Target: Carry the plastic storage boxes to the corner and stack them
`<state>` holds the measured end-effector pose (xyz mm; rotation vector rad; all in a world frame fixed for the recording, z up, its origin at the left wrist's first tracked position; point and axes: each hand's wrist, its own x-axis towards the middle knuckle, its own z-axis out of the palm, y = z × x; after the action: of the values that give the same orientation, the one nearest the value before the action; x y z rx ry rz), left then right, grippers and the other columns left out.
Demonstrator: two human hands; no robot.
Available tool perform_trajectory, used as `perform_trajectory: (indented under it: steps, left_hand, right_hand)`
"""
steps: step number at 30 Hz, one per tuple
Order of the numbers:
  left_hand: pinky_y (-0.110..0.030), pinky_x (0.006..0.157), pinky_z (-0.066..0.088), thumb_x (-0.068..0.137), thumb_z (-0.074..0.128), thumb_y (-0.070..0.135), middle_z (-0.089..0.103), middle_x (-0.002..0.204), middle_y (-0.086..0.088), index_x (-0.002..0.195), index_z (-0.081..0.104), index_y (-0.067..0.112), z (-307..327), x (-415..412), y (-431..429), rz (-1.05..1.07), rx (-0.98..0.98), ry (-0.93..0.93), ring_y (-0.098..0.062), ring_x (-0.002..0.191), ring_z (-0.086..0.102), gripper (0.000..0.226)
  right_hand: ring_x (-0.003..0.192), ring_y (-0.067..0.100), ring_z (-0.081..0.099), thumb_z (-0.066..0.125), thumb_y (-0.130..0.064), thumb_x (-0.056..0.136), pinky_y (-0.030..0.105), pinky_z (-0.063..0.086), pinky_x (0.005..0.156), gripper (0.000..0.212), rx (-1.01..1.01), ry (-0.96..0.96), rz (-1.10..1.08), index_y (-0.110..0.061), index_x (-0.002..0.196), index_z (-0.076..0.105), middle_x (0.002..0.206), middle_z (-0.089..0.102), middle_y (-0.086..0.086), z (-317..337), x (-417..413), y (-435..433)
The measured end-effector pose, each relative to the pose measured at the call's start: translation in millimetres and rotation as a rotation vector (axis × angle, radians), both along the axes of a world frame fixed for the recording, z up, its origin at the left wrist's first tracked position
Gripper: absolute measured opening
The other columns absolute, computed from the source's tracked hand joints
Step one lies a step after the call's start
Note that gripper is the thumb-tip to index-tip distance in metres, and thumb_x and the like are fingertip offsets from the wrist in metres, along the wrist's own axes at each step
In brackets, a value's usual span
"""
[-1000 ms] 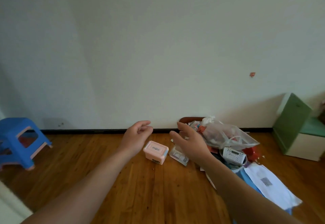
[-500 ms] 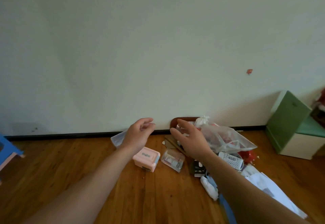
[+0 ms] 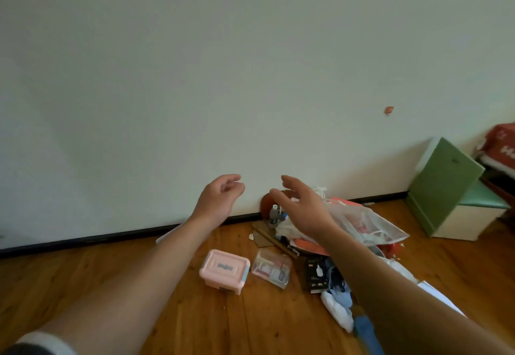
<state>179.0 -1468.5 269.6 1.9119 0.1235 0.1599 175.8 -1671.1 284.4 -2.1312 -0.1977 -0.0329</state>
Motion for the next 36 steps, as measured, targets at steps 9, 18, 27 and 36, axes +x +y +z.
perform_trajectory:
  steps: [9,18,27,36]
  left_hand:
    - [-0.036,0.096,0.049,0.090,0.057,0.043,0.064,0.119,0.007,0.112,0.058,0.040,-8,76,5,-0.059,0.023,0.009,-0.011,0.109,0.060,0.023]
    - [-0.037,0.099,0.047,0.090,0.058,0.041,0.063,0.119,0.006,0.115,0.059,0.037,-25,152,-30,-0.118,0.040,0.064,-0.012,0.110,0.059,0.025]
    - [-0.030,0.096,0.046,0.090,0.058,0.042,0.063,0.113,0.012,0.114,0.059,0.040,-46,250,-104,-0.173,0.074,0.119,-0.007,0.108,0.059,0.024]
    - [-0.028,0.092,0.047,0.091,0.056,0.043,0.062,0.117,0.011,0.118,0.058,0.038,-63,305,-133,-0.161,0.117,0.169,-0.009,0.110,0.058,0.028]
  right_hand:
    - [0.122,0.010,0.051,0.057,-0.057,0.088,0.036,0.047,0.099,0.063,0.028,0.023,-0.062,-0.030,0.143,0.042,0.143,0.050,-0.008,-3,61,3]
    - [0.125,0.010,0.050,0.057,-0.055,0.089,0.035,0.046,0.100,0.063,0.061,0.058,-0.110,-0.028,0.144,0.041,0.144,0.048,-0.008,-22,132,-29]
    - [0.121,0.009,0.052,0.058,-0.058,0.087,0.035,0.048,0.097,0.066,0.095,0.107,-0.170,-0.031,0.144,0.039,0.141,0.051,-0.005,-47,230,-100]
    - [0.125,0.012,0.050,0.058,-0.056,0.088,0.042,0.047,0.101,0.064,0.139,0.167,-0.178,-0.031,0.144,0.039,0.143,0.049,-0.005,-70,285,-131]
